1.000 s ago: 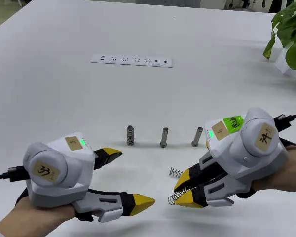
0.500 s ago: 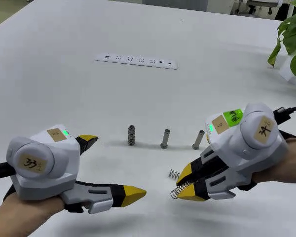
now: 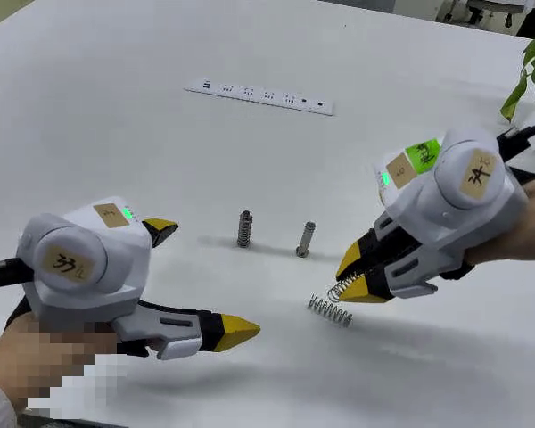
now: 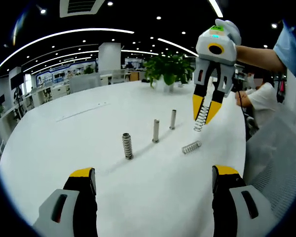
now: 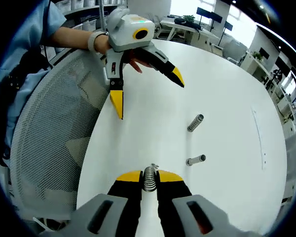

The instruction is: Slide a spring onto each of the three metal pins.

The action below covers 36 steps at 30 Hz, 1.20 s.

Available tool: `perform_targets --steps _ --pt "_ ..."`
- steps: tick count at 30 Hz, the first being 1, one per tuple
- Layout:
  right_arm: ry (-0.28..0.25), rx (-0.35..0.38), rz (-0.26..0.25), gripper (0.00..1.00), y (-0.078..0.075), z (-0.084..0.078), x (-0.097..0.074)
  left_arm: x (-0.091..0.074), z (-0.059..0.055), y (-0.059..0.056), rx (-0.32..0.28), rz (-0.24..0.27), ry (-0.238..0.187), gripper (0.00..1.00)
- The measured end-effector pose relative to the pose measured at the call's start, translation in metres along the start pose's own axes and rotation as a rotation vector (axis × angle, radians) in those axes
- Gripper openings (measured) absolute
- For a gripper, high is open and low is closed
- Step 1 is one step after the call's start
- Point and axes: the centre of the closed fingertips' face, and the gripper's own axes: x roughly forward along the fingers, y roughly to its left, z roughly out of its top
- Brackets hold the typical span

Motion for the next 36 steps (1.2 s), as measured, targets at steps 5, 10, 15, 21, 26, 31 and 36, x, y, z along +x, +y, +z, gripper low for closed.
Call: perform_targets --steps 5,10,15,21,26,31,36 --pt "0.035 -0.032 -0.020 0.12 -0.022 0.000 -0.002 0.000 -0.002 -0.003 0.009 -0.018 0.006 1.00" --pt "0.057 -0.057 -0.042 0.12 -0.043 0.003 -0.005 0.000 -0.003 -0.005 0.004 -0.035 0.006 1.00" --pt "0.076 -0.080 -0.052 0.12 -0.058 0.010 -0.007 0.000 -0.004 -0.007 0.006 -0.047 0.011 1.00" --pt "0.121 -0.127 -0.051 0.12 -0.072 0.010 -0.005 0.000 -0.006 -0.006 0.007 -0.046 0.023 1.00" --pt "0.142 -0.142 -0.032 0.12 -0.076 0.010 -0.002 0.000 -0.006 -0.008 0.001 -0.048 0.020 1.00" --pt "0.158 -0.155 -0.015 0.12 -0.077 0.014 0.000 -0.001 -0.005 -0.008 0.004 -0.055 0.016 1.00" --pt "0.176 -0.169 -0.001 0.12 -0.080 0.016 0.002 -0.001 -0.004 -0.008 0.004 -0.055 0.012 1.00"
